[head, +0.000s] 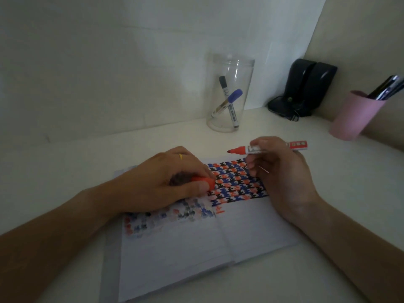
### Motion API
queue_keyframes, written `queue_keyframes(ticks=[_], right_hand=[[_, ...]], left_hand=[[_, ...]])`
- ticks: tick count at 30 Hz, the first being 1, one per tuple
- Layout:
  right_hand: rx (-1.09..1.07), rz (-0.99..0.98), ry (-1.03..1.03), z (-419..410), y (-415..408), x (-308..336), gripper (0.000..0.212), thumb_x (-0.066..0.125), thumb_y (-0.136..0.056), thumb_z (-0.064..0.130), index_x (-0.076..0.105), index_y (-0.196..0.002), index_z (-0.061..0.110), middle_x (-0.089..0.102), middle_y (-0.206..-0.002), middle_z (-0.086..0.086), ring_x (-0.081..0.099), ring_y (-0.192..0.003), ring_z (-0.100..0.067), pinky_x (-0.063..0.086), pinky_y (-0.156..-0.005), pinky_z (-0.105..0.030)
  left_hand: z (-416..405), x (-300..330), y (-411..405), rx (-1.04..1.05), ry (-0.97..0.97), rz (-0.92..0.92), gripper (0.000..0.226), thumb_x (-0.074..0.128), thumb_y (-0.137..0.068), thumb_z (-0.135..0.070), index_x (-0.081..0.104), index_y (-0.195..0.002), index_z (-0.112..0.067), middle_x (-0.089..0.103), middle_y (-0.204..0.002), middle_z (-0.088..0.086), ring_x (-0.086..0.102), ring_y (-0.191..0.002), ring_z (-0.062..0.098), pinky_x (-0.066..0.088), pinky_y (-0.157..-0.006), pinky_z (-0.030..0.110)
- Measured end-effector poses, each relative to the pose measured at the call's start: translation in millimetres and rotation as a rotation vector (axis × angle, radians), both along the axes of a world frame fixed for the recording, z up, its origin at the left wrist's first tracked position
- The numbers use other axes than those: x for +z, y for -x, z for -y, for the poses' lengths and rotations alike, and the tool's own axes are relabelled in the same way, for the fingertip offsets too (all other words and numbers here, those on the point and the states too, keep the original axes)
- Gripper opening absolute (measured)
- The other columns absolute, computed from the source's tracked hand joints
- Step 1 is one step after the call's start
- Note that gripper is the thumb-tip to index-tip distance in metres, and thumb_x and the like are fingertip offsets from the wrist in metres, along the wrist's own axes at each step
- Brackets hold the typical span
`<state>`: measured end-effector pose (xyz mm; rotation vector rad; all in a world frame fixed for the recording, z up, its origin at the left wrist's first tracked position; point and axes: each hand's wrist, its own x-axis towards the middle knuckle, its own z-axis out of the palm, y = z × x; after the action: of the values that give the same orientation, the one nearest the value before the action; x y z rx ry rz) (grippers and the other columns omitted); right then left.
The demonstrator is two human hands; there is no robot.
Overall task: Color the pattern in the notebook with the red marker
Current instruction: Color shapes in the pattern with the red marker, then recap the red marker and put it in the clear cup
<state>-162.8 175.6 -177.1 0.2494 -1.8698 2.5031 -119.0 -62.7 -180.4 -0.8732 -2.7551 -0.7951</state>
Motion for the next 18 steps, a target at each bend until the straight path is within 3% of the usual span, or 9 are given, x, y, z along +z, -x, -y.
queue_keyframes(ticks=[3, 7, 9, 11, 18], right_hand=[[0.022, 0.001, 0.028, 0.3, 0.8, -0.8, 0.015, 0.056, -0.092, 0.007, 0.070, -0.087, 0.005, 0.069, -0.064, -0.010, 0.062, -0.058, -0.021, 0.050, -0.053, -0.025], [0.016, -0.015, 0.013, -1.6, 0.1, -2.5, 0.013, 0.064, -0.088, 0.005, 0.072, -0.081, 0.012, 0.070, -0.064, -0.008, 0.063, -0.059, -0.018, 0.051, -0.055, -0.025], [0.049, -0.045, -0.021, -2.6, -2.5, -1.7, 0.004, 0.072, -0.080, 0.009, 0.075, -0.079, 0.012, 0.070, -0.066, -0.007, 0.063, -0.062, -0.017, 0.050, -0.059, -0.027], [0.082, -0.067, -0.038, -2.7, -6.1, 0.2, 0.010, 0.076, -0.071, 0.016, 0.078, -0.081, 0.013, 0.073, -0.071, -0.009, 0.067, -0.066, -0.018, 0.052, -0.061, -0.026], [0.178, -0.104, -0.101, -1.7, -11.0, 5.0, 0.026, 0.068, -0.074, 0.021, 0.078, -0.093, 0.006, 0.077, -0.084, -0.021, 0.071, -0.073, -0.027, 0.051, -0.061, -0.032]], left_hand=[[3.4, 1.0, -1.3, 0.125, -0.170, 0.061, 0.022, 0.055, -0.100, -0.042, 0.070, -0.113, -0.031, 0.072, -0.107, -0.015, 0.066, -0.104, 0.004, 0.052, -0.091, 0.024], [5.2, 0.6, 2.1, 0.236, -0.329, 0.152, 0.021, 0.055, -0.103, -0.028, 0.066, -0.119, -0.026, 0.072, -0.113, -0.013, 0.068, -0.104, 0.002, 0.052, -0.092, 0.018], [5.0, 0.9, 2.4, 0.261, -0.353, 0.185, 0.022, 0.054, -0.102, -0.029, 0.066, -0.121, -0.027, 0.072, -0.114, -0.014, 0.067, -0.105, -0.002, 0.051, -0.089, 0.009], [4.9, 0.8, 2.8, 0.280, -0.343, 0.185, 0.023, 0.055, -0.101, -0.033, 0.065, -0.122, -0.029, 0.071, -0.114, -0.016, 0.066, -0.104, -0.006, 0.049, -0.087, 0.005], [3.1, 3.0, 0.0, 0.268, -0.361, 0.193, 0.023, 0.059, -0.099, -0.033, 0.069, -0.119, -0.027, 0.074, -0.111, -0.013, 0.069, -0.103, -0.002, 0.055, -0.091, 0.016]])
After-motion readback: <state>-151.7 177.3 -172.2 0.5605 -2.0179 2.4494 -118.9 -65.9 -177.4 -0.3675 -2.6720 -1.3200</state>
